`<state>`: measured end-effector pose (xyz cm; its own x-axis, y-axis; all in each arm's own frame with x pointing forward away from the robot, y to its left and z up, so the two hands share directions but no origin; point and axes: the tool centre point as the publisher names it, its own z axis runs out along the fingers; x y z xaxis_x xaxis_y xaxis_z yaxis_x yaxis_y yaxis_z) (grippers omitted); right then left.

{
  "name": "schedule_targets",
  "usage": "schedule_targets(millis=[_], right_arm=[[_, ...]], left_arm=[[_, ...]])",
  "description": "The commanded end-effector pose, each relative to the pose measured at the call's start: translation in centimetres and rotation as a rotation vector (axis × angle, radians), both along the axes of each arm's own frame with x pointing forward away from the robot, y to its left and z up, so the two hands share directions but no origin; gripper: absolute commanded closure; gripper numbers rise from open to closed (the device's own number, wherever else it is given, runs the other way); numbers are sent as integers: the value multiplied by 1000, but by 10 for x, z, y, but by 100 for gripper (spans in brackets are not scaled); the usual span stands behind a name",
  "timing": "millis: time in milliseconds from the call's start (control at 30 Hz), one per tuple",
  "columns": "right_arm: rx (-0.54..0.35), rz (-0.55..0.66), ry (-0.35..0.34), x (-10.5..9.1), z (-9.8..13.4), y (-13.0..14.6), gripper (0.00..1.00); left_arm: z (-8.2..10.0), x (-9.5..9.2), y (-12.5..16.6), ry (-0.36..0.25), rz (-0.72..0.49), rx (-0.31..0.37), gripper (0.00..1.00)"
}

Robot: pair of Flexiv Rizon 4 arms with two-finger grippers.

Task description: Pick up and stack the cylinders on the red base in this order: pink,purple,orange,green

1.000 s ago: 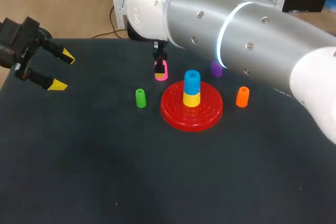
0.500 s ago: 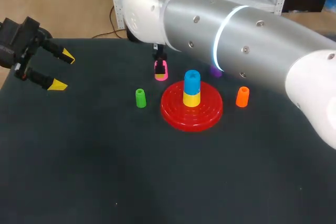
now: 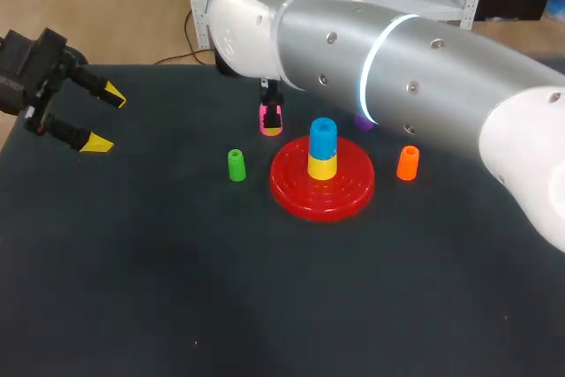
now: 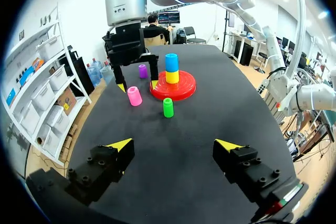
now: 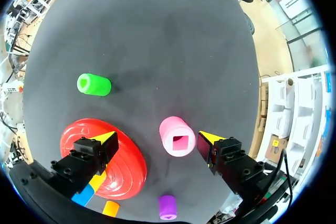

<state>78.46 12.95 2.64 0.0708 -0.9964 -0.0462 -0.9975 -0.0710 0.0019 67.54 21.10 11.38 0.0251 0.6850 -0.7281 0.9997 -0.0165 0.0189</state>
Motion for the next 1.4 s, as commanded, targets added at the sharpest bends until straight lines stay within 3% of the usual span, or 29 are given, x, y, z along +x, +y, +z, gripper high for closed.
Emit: schedule_targets(millis=[33, 900, 933, 1000, 1033, 1400], right_arm=[[1, 7, 9, 5, -6, 2, 0], [10, 26, 24, 15, -15, 4, 0], [11, 25, 25, 15, -15, 4, 7], [12, 25, 27, 15, -16, 4, 89], [11, 24, 28, 15, -16, 4, 100], [9, 30, 37, 13, -18, 4, 100]], left_arm=[[0, -1, 0, -3, 1, 1, 0], [0, -1, 0, -3, 1, 1, 0], [0, -1, 0, -3, 1, 1, 0], [0, -1, 0, -3, 1, 1, 0], [0, -1, 0, -3, 1, 1, 0], [0, -1, 0, -3, 1, 1, 0]])
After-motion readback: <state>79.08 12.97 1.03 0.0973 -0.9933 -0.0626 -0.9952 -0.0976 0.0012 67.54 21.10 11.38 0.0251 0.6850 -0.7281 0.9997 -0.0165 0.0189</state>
